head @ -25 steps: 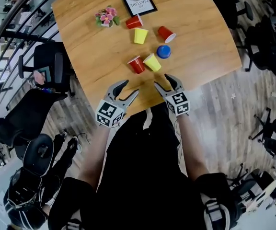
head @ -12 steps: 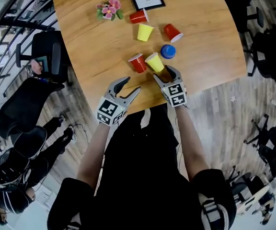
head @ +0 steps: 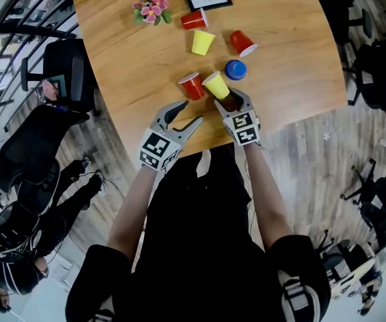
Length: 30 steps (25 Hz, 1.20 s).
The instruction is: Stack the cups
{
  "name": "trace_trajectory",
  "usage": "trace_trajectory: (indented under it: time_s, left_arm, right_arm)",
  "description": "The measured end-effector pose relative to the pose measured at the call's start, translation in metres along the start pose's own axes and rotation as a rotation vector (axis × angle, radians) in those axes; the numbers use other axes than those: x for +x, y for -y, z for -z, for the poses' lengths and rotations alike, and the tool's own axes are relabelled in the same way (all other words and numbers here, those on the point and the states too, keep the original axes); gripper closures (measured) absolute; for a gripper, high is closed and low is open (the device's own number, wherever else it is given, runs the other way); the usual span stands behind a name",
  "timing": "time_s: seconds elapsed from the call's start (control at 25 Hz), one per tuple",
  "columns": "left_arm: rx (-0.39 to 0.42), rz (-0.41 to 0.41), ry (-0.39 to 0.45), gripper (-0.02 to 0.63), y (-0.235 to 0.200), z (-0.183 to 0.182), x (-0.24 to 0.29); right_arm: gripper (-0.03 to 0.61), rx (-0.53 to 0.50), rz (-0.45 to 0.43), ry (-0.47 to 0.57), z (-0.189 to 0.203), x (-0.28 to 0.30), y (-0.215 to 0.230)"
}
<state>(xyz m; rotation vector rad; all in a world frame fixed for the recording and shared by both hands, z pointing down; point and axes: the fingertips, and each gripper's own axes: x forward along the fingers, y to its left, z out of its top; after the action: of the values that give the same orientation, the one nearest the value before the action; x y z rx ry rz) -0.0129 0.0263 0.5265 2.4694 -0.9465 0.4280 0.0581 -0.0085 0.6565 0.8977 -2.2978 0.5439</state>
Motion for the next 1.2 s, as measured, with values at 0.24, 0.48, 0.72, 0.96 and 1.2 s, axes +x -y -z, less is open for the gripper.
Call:
trace_trajectory:
  time_s: [0.24,0.48,0.72,0.96,1.2]
  left_arm:
    - [0.039,0.014,-0.014,0.374,0.002,-0.002,0.018]
    - [0.038,0.026,-0.018,0.374,0.002,-0.003,0.03]
    - [0.023,0.013,-0.015,0.374,0.003,-0.004,0.028]
    - [0.003,-0.017,-0.005,0.374,-0.005,-0.004,0.023]
    - [-0.023,-0.058,-0.007,0.374,-0.011,-0.001,0.02]
  right_arm:
    - [0.344,-0.023,-0.021,0.037,-0.013,-0.015,-0.004]
    - [0.345,-0.059,-0.021,0.061,-0.028,-0.029,-0.004]
    - [0.344,-0.076,-0.007,0.069,-0.038,-0.036,0.002]
    - [0.35,-0.096,0.001,0.072,-0.046,-0.038,0.009]
    - [0.376,-0.137,-0.016,0.046,-0.045,-0.03,0.011]
